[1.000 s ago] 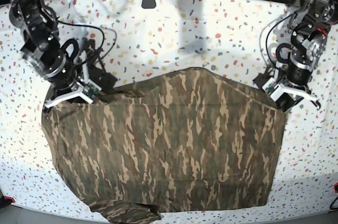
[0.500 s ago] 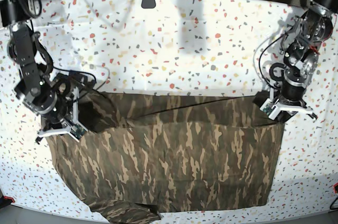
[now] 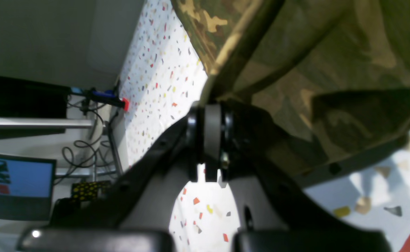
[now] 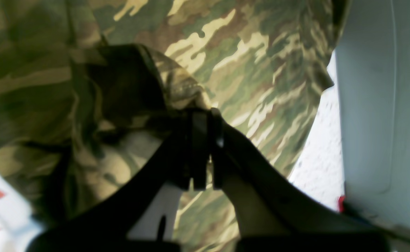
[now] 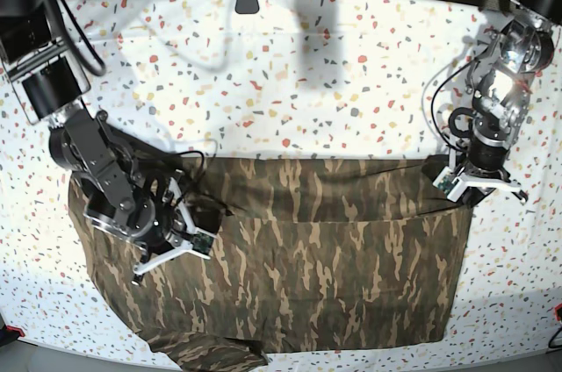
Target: Fold the T-shirt properly
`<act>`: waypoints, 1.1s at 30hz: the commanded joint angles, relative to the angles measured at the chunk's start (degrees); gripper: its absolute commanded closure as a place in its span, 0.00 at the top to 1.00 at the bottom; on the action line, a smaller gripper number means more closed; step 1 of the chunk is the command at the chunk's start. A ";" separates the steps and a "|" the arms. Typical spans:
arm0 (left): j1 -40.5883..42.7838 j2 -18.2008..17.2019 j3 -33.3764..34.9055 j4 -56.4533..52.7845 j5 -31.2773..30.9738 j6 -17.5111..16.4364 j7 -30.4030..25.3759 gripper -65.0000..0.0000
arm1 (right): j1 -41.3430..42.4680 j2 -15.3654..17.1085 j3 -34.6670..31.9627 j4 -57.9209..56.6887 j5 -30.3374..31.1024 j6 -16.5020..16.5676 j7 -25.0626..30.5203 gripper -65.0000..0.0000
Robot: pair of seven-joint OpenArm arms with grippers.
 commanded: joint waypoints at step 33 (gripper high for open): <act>-7.34 2.08 -0.52 -12.26 -5.99 0.96 -10.01 0.00 | 12.22 -5.95 -9.38 -10.49 -2.95 -4.59 0.15 0.00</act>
